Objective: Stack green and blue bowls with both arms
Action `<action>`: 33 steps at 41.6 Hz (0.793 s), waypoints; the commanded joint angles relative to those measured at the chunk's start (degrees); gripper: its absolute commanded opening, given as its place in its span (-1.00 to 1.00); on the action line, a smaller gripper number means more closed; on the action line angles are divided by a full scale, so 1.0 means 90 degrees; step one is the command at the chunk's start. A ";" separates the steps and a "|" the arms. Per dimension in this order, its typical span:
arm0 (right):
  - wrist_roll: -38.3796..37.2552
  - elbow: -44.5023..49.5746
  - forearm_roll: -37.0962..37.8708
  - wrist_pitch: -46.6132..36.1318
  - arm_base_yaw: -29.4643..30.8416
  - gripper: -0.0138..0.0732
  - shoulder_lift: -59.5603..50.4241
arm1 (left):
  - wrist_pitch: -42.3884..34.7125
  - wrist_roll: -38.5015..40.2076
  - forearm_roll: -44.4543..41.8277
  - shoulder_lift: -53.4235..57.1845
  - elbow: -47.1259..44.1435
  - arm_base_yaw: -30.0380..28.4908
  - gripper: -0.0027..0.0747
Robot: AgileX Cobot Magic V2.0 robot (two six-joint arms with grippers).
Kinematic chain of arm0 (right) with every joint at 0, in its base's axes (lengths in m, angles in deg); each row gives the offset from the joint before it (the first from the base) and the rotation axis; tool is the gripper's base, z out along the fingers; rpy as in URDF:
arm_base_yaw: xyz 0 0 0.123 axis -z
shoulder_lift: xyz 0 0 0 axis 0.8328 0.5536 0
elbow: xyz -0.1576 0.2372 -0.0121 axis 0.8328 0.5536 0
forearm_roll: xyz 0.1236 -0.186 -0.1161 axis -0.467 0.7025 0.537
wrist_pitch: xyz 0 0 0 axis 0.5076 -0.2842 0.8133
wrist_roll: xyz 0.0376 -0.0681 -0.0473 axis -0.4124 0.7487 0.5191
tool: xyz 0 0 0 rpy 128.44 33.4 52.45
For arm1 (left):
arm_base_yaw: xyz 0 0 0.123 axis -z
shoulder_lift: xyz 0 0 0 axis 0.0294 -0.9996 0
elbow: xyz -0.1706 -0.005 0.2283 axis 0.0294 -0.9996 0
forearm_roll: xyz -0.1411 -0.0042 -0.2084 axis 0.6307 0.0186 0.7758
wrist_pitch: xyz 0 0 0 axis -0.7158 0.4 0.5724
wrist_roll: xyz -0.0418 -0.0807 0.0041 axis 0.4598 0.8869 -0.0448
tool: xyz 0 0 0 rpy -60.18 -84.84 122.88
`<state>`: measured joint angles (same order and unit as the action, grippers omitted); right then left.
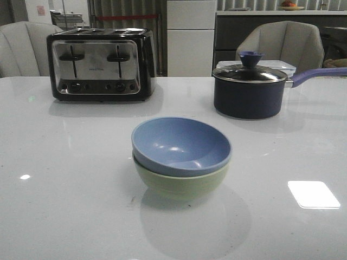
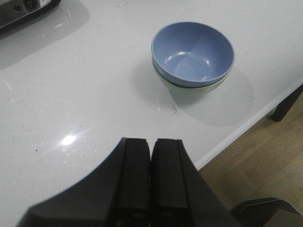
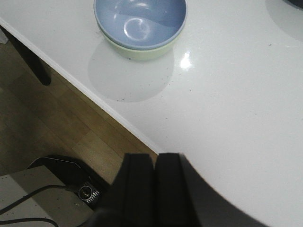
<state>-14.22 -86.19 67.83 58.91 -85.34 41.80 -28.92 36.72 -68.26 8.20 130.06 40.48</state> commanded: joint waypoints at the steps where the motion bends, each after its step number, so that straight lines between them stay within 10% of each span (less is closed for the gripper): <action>1: 0.0027 -0.0181 0.0006 -0.0376 0.0015 -0.55 0.0006 | -0.0555 0.0050 0.0019 0.0138 0.0148 -0.0136 -0.69; 19: 0.0027 -0.0181 0.0006 -0.0376 0.0015 -0.55 0.0006 | -0.3807 0.0050 0.0194 0.2768 -0.2728 -0.3335 -0.69; 33: 0.0027 -0.0181 0.0006 -0.0376 0.0015 -0.55 0.0006 | -0.5035 0.0050 0.0716 0.4245 -0.4420 -0.4179 -0.69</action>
<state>-14.22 -86.19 67.95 58.91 -85.34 41.80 -65.96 36.72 -62.99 45.70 90.63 3.15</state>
